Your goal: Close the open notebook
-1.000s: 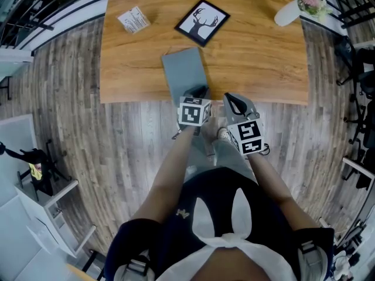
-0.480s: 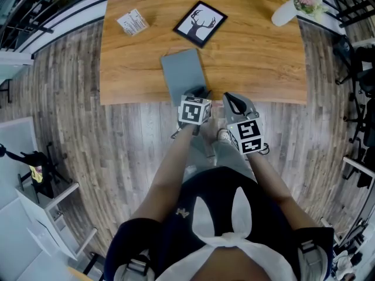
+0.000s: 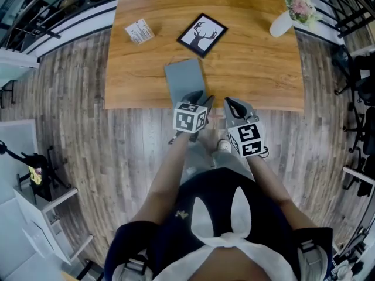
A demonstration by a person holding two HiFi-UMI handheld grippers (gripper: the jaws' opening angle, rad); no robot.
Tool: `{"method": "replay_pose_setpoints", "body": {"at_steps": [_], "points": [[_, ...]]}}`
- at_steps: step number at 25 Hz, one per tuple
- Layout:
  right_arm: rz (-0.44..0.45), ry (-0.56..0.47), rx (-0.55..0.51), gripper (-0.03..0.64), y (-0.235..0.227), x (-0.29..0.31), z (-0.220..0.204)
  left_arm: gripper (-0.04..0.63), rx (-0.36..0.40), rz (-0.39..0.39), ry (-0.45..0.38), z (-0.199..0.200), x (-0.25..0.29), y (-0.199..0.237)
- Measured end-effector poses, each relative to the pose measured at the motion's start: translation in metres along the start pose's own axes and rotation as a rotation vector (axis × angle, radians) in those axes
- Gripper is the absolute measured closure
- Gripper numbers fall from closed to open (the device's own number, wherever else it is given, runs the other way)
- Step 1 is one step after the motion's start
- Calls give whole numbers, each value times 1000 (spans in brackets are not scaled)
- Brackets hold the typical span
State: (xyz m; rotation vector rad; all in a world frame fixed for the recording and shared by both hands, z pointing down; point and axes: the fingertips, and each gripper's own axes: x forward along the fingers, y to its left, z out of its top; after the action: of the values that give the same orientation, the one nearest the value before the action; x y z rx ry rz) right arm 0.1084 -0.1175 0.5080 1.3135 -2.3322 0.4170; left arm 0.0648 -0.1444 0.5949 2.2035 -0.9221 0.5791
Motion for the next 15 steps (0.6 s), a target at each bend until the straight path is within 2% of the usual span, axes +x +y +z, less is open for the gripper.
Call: {"method": "replay_pose_setpoints", "body": {"at_steps": [7, 15], "points": [[24, -41, -16, 618, 5, -11, 13, 425, 23, 59, -107, 21, -44, -3], [66, -63, -31, 618, 17, -20, 18, 549, 63, 160, -227, 40, -88, -6]]}}
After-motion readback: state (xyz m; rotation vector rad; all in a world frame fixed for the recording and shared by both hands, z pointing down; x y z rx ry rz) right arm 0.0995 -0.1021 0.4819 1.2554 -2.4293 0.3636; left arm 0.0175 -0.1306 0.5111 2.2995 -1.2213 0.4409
